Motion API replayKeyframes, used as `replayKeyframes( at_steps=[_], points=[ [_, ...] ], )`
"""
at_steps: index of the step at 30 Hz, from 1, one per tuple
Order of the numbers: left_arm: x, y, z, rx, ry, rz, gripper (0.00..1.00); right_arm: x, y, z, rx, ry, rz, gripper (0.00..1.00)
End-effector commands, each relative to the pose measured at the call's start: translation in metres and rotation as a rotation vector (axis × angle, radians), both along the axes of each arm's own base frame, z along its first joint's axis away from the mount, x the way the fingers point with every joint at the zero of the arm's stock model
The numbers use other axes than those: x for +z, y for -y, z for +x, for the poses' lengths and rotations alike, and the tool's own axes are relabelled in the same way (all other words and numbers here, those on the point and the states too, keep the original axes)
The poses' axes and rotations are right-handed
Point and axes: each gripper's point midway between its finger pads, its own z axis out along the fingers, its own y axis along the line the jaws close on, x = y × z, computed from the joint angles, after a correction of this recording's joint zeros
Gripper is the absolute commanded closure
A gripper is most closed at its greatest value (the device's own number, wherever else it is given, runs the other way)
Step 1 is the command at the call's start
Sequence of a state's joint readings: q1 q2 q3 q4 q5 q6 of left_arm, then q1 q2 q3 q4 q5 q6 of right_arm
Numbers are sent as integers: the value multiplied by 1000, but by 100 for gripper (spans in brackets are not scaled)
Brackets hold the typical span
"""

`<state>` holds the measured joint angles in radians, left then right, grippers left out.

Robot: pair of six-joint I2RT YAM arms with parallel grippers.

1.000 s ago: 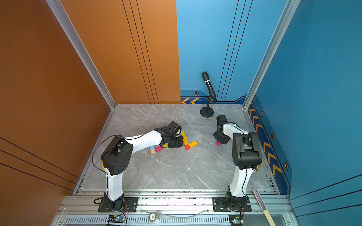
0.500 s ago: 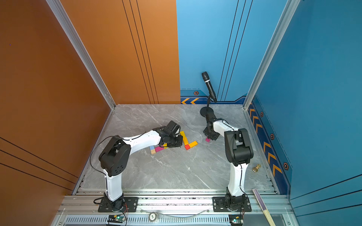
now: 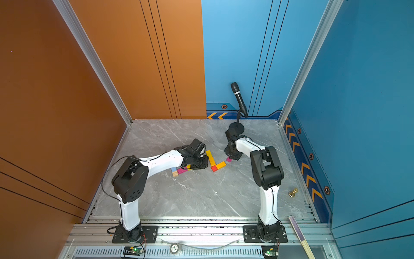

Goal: Assemble the letter v with building blocks
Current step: Assemble the building block at the center of the board.

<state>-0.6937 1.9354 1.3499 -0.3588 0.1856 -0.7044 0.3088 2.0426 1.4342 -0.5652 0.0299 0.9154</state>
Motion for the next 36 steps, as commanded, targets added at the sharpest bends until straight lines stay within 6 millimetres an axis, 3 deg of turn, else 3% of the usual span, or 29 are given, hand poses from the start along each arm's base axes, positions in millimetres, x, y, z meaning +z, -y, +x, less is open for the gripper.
replayKeyframes(
  at_steps=[1, 36],
  points=[
    [10, -7, 1, 2, 23, -2, 100, -10, 0, -10, -40, -48, -20, 95],
    [11, -14, -1, 0, 28, -19, 100, -16, -1, -40, -170, -93, -76, 92]
  ],
)
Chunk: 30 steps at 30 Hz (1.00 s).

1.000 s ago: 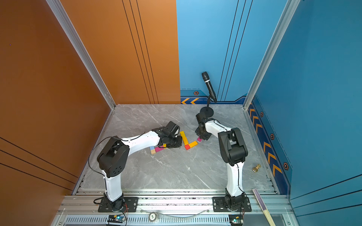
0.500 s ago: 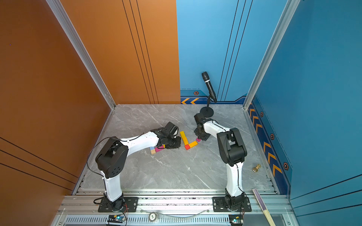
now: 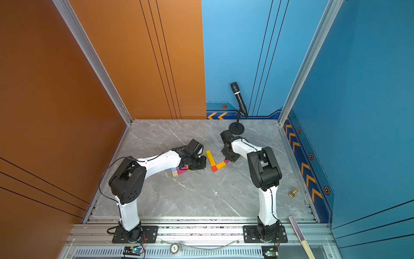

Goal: Assemble the letter v with building blocks
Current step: Assemble the building block at the center of the board.

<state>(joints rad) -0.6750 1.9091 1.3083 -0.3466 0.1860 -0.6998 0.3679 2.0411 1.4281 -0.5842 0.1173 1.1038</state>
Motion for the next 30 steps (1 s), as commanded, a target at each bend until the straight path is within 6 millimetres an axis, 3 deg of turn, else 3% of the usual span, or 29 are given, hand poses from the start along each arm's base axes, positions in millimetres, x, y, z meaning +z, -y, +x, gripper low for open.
replayKeyframes(
  at_steps=[1, 13, 30],
  points=[
    [13, -1, 0, -18, 28, -22, 100, -15, 8, -32, -31, -103, -43, 93],
    [14, -2, -2, -20, 35, -31, 100, -17, 13, -43, -68, -113, -50, 87],
    [14, -6, -4, -15, 35, -32, 100, -21, 8, -41, -147, -88, -6, 81]
  ],
)
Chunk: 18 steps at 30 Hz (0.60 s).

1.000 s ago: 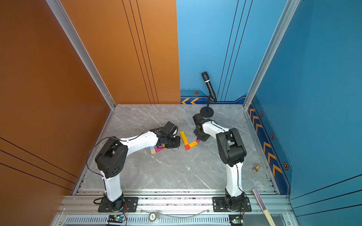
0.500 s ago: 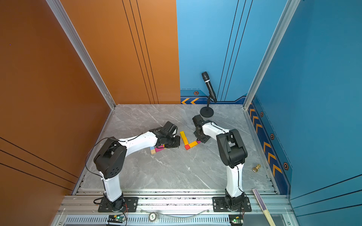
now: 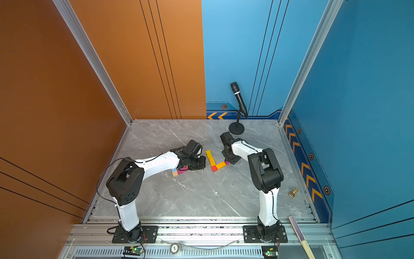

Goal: Assemble the letter v with building blocks
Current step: Assemble the building block at the center of the board.

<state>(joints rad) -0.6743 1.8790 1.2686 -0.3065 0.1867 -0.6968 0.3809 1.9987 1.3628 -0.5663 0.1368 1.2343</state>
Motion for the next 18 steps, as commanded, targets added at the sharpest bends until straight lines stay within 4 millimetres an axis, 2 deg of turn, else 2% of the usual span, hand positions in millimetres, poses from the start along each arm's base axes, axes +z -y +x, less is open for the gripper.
replayKeyframes(
  at_steps=[1, 14, 18],
  points=[
    [10, -5, -3, -11, 10, -13, 100, -20, 6, -28, -36, -97, -24, 81],
    [8, -9, -4, -6, 8, -15, 100, -20, 3, -30, -50, -97, -17, 80],
    [8, -11, -4, -3, 8, -18, 100, -21, 3, -31, -49, -99, -16, 75]
  ],
)
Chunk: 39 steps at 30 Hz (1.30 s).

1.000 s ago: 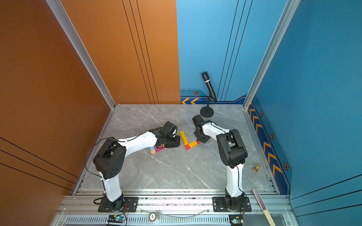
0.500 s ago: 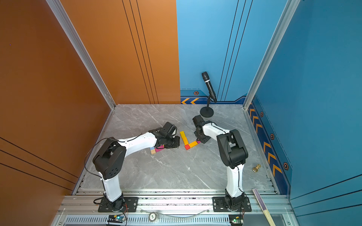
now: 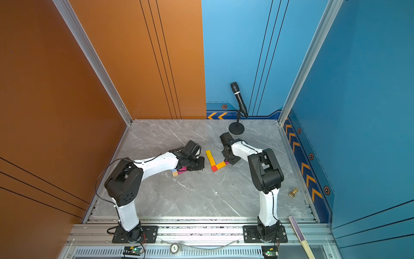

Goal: Assemble the letter v with building blocks
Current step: Assemble the building block at the center of the board.

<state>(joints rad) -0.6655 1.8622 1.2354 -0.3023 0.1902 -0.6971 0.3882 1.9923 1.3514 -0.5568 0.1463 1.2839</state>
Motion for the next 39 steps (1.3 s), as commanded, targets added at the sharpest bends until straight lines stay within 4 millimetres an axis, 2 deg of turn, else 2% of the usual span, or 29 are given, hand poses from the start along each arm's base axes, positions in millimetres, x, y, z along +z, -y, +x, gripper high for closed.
replayKeyframes(
  at_steps=[1, 10, 13, 16, 17, 19, 20, 24, 28, 29, 35, 39],
  points=[
    [12, -3, 0, -11, 21, -23, 100, -21, 4, -29, -7, -110, -23, 74],
    [13, -6, 0, -4, 22, -25, 100, -21, 2, -25, -12, -103, -13, 63],
    [14, -8, 1, 0, 23, -25, 100, -22, 0, -24, -13, -105, -3, 53],
    [14, -9, 1, -1, 24, -26, 100, -22, -1, -23, -15, -99, 5, 51],
    [14, -9, 1, -1, 25, -26, 100, -22, -1, -22, -18, -97, 5, 45],
    [14, -10, 1, 1, 25, -27, 100, -21, 0, -23, -22, -97, 7, 42],
    [15, -10, 1, 3, 26, -27, 100, -20, 0, -23, -25, -95, 8, 34],
    [15, -10, 1, 2, 26, -27, 100, -15, 2, -23, -28, -81, 14, 29],
    [15, -11, 1, 3, 25, -27, 100, -7, 4, -23, -31, -55, 16, 8],
    [15, -10, 1, 2, 25, -27, 100, -5, 4, -23, -30, -48, 14, 0],
    [15, -11, 0, 7, 25, -26, 100, 12, 7, -23, -16, -3, 16, 0],
    [16, -12, 1, 9, 29, -26, 100, 34, 9, -26, 7, 41, 33, 0]
  ],
)
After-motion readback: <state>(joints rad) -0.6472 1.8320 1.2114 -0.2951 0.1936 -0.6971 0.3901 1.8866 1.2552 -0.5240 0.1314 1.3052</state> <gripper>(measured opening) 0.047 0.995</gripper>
